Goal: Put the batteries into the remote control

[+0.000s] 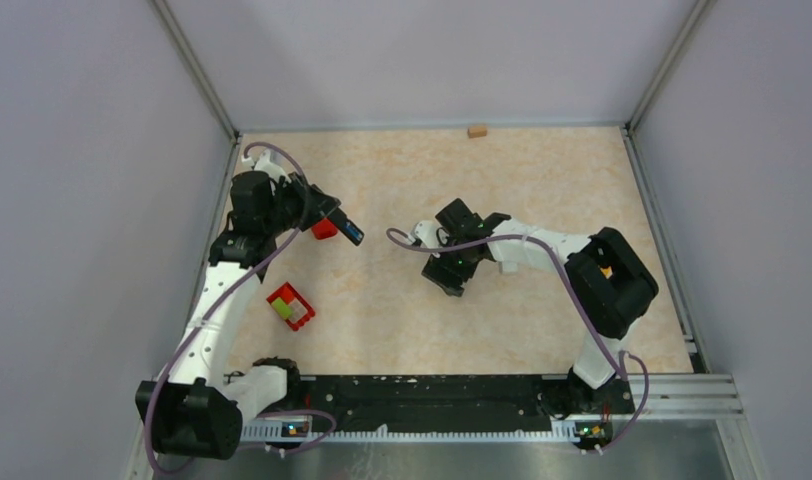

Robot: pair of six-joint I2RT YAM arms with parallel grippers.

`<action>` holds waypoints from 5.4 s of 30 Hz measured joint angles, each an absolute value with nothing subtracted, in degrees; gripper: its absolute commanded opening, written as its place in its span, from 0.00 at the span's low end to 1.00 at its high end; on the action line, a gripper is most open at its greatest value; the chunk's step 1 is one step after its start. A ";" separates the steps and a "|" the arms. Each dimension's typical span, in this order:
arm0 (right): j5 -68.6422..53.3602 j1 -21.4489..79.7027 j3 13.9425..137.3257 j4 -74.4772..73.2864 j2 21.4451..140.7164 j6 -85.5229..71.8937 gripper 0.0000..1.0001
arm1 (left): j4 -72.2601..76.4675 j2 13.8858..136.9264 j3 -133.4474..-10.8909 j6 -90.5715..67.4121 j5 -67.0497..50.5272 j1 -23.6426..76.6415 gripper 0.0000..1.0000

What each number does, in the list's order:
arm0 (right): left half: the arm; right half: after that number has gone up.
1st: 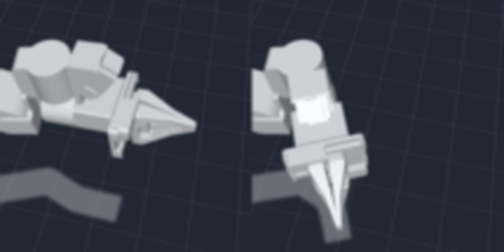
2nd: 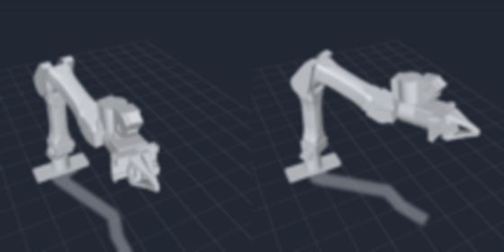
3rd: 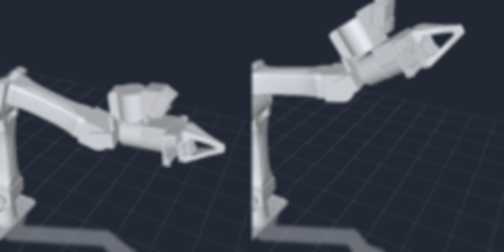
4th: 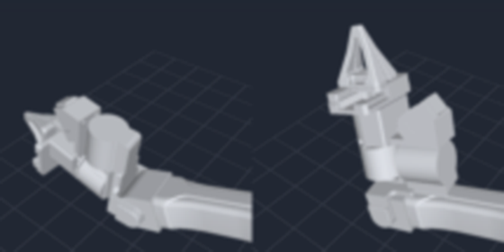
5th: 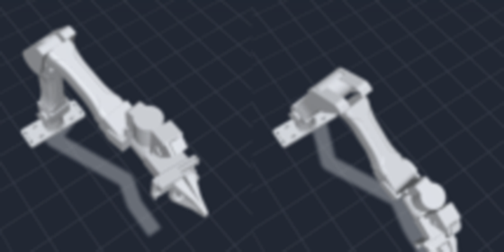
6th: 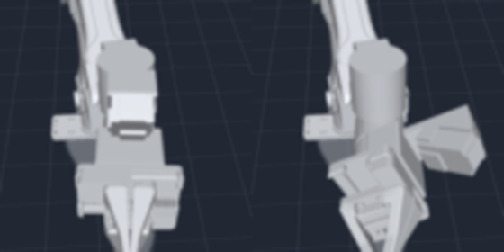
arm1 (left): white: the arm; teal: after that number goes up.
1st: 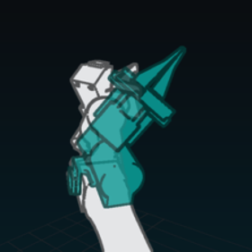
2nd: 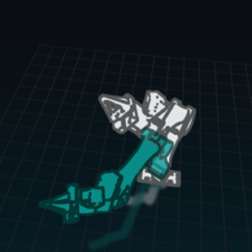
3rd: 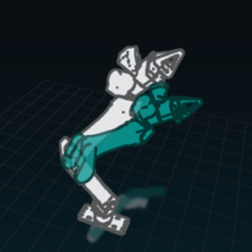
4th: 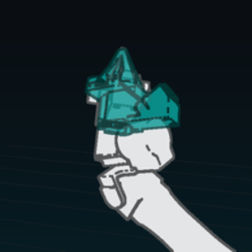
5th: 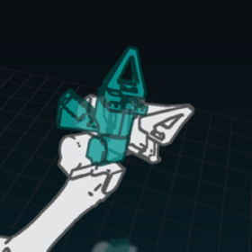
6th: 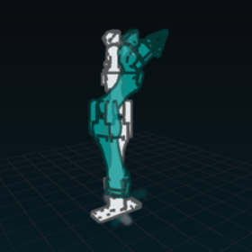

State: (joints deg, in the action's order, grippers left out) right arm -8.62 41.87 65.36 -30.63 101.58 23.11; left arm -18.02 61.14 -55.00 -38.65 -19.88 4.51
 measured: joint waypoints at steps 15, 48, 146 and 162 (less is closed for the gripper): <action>-7.18 41.39 67.66 -31.64 105.10 22.92 0.57 | -18.04 61.30 -55.00 -38.13 -19.88 4.51 0.00; -10.31 42.35 59.61 -20.23 84.25 11.62 0.40 | -0.58 65.65 -44.36 -43.64 -24.34 11.25 0.00; -11.20 50.89 71.50 -18.50 90.54 -2.55 0.40 | 6.00 64.36 -43.09 -39.27 -24.64 21.41 0.00; -9.28 50.94 74.22 -19.92 93.51 -7.73 0.41 | 7.35 67.42 -43.09 -42.70 -26.44 20.05 0.00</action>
State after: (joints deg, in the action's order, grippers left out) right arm -9.28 50.94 74.22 -19.92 93.51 -7.73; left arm 7.35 67.42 -43.09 -42.70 -26.44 20.05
